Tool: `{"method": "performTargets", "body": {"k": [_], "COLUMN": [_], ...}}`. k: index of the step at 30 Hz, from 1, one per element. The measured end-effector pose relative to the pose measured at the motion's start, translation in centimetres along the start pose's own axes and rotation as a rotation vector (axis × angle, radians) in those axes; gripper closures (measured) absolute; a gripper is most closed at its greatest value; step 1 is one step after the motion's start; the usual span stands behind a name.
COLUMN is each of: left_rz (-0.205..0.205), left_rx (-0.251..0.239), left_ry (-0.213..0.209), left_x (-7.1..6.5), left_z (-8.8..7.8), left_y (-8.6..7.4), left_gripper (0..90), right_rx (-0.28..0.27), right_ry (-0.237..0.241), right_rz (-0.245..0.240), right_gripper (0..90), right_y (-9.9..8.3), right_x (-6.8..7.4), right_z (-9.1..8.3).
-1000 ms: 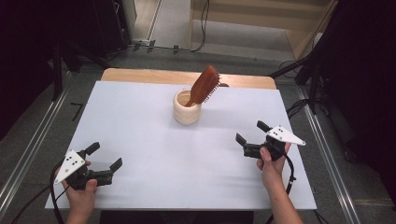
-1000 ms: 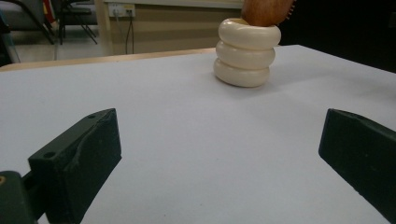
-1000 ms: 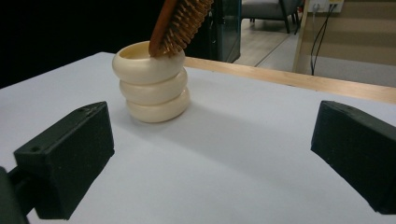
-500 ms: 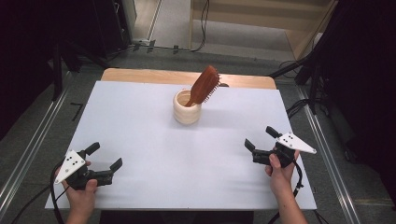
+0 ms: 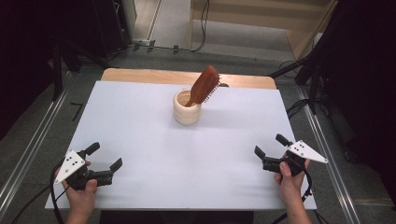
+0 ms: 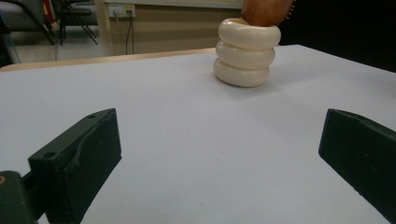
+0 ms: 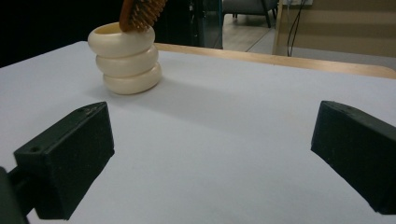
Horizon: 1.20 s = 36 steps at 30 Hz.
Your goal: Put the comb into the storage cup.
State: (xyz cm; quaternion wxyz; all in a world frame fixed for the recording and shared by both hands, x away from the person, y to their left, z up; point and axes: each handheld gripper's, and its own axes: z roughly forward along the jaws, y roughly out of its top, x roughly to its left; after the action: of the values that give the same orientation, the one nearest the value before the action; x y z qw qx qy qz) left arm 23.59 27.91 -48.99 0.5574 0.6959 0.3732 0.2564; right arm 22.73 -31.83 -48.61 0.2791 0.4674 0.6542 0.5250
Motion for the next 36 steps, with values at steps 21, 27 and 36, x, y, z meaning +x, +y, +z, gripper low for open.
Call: {"method": "performTargets", "body": {"k": [21, 27, 36], "left_rz": [-0.004, -0.007, -0.006], "left_rx": [0.001, -0.001, -0.001], "left_ry": [0.003, 0.004, -0.002], "left_x": [0.0, 0.0, 0.0], "left_z": [0.0, 0.0, 0.0], "left_y": [0.0, 0.0, 0.0], "left_gripper": [0.0, 0.0, 0.0], "right_rx": [0.027, 0.036, 0.056], "right_ry": [-0.057, -0.073, -0.114], "right_rz": [0.031, 0.035, 0.014], "right_gripper": [0.0, 0.0, 0.0], "right_y": [-2.8, -3.6, -4.5], "right_x": [-2.4, -3.1, -4.3], "right_z": [-4.1, -5.4, -6.8]}}
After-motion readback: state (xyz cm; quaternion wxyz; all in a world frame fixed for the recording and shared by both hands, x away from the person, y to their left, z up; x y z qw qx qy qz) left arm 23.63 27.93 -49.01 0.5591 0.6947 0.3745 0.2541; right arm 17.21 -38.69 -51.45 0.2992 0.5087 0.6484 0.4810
